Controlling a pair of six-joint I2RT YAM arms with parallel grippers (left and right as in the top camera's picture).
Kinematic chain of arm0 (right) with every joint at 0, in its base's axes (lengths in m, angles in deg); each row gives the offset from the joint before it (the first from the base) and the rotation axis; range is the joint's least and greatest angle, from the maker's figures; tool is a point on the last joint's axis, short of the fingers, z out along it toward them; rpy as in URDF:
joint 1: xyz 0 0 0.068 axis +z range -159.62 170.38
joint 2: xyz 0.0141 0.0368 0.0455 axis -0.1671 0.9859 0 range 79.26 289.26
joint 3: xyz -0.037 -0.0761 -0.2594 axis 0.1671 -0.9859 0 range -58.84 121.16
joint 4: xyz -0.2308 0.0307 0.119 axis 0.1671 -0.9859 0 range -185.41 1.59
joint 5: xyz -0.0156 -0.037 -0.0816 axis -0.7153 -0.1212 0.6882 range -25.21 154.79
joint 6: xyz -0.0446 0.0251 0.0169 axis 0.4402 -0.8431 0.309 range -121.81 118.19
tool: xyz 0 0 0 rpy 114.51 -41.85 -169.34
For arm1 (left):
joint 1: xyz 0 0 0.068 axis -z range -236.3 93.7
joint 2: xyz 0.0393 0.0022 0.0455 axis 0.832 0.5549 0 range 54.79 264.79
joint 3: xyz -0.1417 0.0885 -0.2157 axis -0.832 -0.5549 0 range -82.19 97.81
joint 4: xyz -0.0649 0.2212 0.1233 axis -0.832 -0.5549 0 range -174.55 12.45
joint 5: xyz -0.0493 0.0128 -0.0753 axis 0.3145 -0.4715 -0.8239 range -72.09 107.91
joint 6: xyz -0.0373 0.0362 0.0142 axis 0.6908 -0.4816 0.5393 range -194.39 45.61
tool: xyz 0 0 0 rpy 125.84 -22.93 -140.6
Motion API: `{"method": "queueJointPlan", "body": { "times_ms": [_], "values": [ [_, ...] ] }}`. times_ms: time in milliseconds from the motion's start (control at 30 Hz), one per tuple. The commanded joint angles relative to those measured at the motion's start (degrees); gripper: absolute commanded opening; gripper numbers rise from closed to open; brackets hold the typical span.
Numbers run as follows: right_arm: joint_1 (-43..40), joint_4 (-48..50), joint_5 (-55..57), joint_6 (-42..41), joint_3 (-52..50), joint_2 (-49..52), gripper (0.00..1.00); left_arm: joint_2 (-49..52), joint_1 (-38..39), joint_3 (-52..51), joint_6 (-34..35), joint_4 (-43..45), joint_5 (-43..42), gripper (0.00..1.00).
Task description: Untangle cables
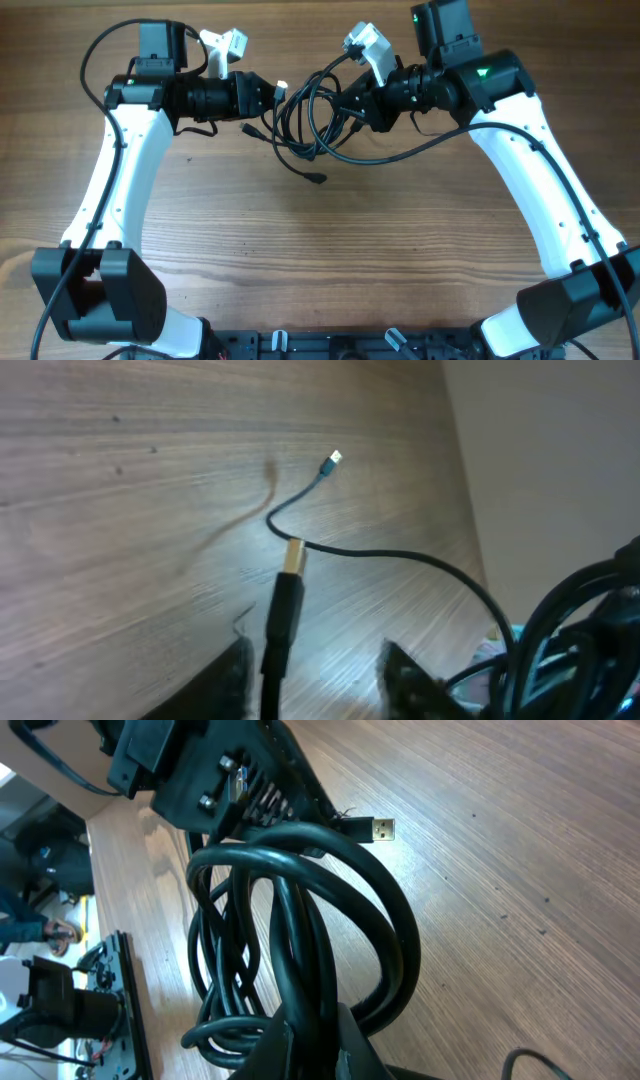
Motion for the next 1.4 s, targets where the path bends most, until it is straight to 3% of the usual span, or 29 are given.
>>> {"method": "queueJointPlan", "body": {
  "times_ms": [0,100,333,600,767,833,967,1067,1367],
  "values": [
    [0.0,1.6,-0.5,-6.4,0.2,-0.1,0.04,-0.9,0.2,0.5,-0.6,-0.9,5.4,0.23],
    [0.0,2.5,-0.2,-9.9,0.2,-0.1,0.04,-0.9,0.2,0.5,3.3,-2.4,9.7,0.04],
    [0.0,2.8,5.1,-16.3,0.2,-0.1,0.04,-1.1,-0.6,0.5,16.8,0.8,6.5,0.04],
    [0.0,2.7,5.2,-17.5,0.2,-0.1,0.04,-4.6,-2.9,0.7,15.6,8.8,5.6,0.04],
    [0.0,2.9,9.9,-29.4,0.2,-0.1,0.04,-9.4,-3.3,0.6,15.6,8.5,16.6,0.04],
    [0.0,2.9,10.1,-31.1,0.2,-0.1,0.04,-10.5,-3.3,0.6,15.7,7.9,18.2,0.04],
    [0.0,2.4,14.8,-42.8,0.2,-0.1,0.04,-11.5,-3.1,0.6,16.3,5.9,18.4,0.04],
    [0.3,2.9,15.1,-47.2,0.2,-0.1,0.04,-11.5,-1.4,0.6,16.3,4.5,17.5,0.04],
    [1.8,2.6,18.0,-48.1,0.2,-0.1,0.04,-11.3,9.2,0.6,15.7,4.5,17.8,0.04]
  ]
}}
